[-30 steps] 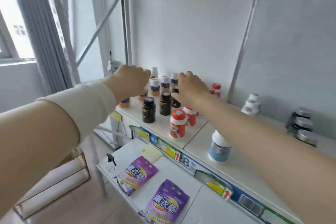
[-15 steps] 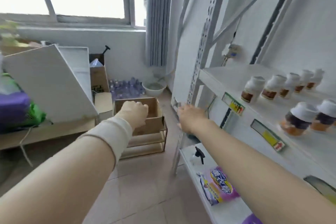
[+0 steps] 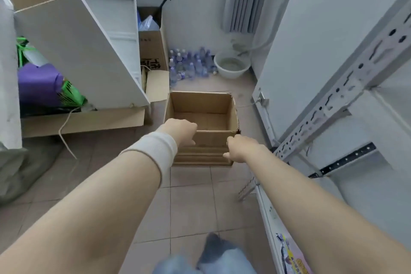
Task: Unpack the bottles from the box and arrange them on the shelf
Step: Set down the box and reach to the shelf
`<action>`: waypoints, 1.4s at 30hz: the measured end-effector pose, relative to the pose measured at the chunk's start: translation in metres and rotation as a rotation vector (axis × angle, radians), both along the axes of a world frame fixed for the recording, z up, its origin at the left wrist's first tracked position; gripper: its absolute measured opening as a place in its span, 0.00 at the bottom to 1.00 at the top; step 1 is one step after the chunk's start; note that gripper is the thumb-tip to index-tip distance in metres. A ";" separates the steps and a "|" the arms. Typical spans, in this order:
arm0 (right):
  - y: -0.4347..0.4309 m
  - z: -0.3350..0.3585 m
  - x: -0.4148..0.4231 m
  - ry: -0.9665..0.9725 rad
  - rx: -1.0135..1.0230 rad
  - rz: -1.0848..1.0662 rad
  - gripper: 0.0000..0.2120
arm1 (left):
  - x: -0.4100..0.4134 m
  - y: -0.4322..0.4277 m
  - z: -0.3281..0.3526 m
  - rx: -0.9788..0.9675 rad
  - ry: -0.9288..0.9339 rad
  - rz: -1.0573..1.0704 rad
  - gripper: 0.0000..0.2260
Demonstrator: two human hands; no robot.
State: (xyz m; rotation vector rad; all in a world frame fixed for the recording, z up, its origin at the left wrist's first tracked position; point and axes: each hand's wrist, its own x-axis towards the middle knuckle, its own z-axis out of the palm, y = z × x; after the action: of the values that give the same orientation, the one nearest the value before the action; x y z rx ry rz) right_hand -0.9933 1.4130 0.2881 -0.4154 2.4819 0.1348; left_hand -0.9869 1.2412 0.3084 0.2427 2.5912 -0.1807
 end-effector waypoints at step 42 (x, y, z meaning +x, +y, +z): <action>-0.090 -0.475 -0.328 -0.752 -0.295 -0.675 0.26 | -0.354 -0.089 -0.495 0.366 -0.670 0.277 0.20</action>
State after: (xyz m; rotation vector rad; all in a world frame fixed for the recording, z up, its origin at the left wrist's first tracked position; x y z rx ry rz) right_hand -1.3216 1.3233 -0.1871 0.2437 1.7626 -0.5635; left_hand -1.3405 1.1525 -0.1865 0.0523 1.9399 0.4121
